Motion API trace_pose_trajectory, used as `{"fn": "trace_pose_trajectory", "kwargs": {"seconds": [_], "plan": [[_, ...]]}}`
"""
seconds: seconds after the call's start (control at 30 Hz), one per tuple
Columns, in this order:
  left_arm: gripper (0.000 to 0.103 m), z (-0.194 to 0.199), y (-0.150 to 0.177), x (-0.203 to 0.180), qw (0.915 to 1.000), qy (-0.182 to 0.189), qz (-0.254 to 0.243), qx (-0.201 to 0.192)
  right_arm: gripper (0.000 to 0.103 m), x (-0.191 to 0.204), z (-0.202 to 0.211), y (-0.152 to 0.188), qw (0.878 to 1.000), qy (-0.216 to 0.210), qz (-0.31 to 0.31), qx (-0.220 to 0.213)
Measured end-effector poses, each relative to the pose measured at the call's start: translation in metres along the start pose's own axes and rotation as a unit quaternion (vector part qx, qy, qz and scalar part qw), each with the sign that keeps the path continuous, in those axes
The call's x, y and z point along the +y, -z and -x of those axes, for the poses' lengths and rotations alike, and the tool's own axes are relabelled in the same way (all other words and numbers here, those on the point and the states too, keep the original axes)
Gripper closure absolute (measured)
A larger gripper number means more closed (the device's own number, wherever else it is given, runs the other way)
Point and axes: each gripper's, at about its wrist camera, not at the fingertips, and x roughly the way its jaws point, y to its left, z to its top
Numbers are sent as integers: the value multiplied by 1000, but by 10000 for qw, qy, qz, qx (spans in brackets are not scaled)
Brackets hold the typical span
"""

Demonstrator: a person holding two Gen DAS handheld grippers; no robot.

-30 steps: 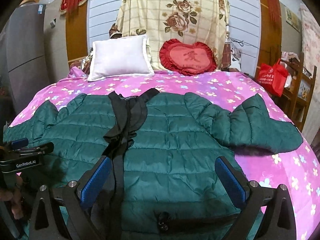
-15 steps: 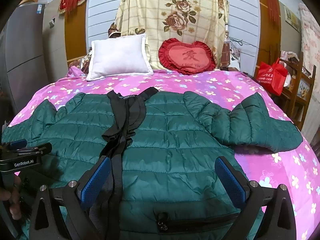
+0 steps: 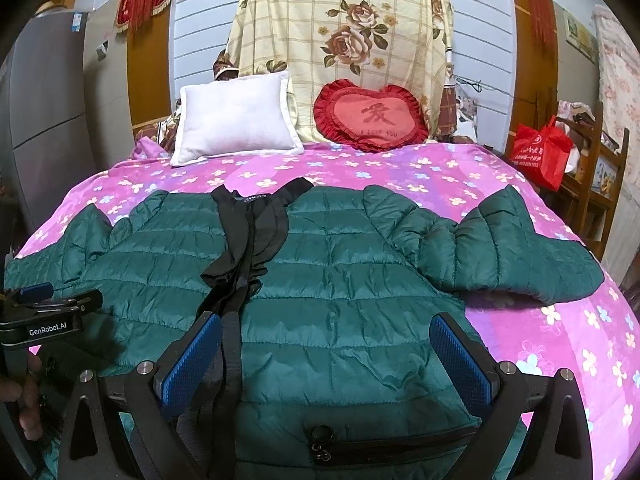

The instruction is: Fold large clothes

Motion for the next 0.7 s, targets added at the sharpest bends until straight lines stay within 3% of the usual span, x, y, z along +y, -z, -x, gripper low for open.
{"fn": "trace_pose_trajectory", "kwargs": {"seconds": [0.23, 0.47, 0.57, 0.63, 0.7], "plan": [[0, 3, -2, 6, 10000, -33, 84, -42, 0, -2, 2, 0, 10000, 60, -36, -58], [0, 7, -18, 54, 9969, -194, 736, -212, 0, -6, -2, 0, 9998, -79, -161, 52], [0, 13, -23, 101, 9881, -500, 1391, -432, 0, -7, -1, 1, 9998, -85, -178, 57], [0, 14, -22, 136, 9776, -493, 1993, -458, 0, -7, 1, 2, 9998, -104, -188, 43], [0, 12, -18, 184, 9610, -555, 2680, -399, 0, -7, 2, 2, 9998, -108, -170, 34]]}}
